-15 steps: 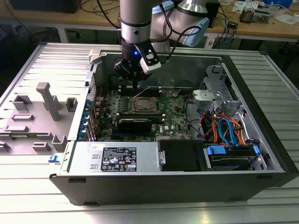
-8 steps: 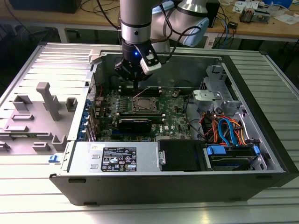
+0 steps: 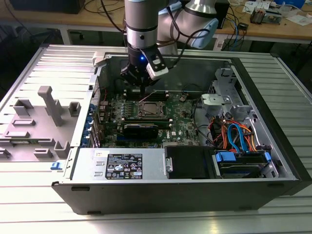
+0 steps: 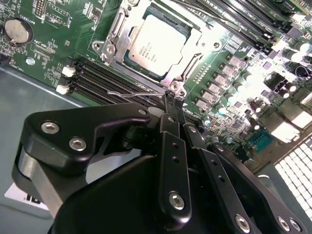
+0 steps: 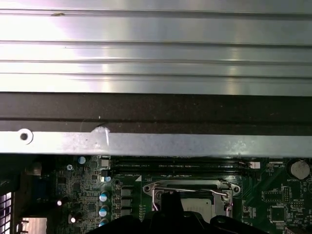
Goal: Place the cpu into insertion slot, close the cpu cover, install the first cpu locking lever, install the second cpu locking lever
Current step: 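Install the first cpu locking lever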
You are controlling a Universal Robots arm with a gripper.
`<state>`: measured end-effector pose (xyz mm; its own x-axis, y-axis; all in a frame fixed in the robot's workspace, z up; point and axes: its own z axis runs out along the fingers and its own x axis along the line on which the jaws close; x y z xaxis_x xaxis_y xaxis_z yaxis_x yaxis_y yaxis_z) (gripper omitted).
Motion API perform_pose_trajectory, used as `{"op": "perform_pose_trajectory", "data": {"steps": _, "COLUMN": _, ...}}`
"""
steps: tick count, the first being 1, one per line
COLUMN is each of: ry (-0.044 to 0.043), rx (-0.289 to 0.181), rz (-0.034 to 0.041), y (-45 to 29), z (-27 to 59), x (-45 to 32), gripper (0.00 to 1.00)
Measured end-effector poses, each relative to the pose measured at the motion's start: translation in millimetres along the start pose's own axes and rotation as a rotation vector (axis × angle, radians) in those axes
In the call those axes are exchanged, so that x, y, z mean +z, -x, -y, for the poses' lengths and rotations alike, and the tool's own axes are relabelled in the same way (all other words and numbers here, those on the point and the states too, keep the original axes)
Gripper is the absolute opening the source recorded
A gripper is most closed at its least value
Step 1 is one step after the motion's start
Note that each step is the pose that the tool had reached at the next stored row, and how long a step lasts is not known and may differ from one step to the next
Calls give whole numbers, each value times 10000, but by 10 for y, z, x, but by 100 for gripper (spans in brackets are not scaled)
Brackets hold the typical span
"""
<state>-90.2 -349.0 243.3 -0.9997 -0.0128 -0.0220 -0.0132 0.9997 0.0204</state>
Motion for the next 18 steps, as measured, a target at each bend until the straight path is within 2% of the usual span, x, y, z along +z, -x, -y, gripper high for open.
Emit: {"op": "perform_pose_trajectory", "data": {"steps": 18, "ry": 0, "rx": 30, "rz": 0, "y": 18, "z": -18, "x": 159, "gripper": 11}}
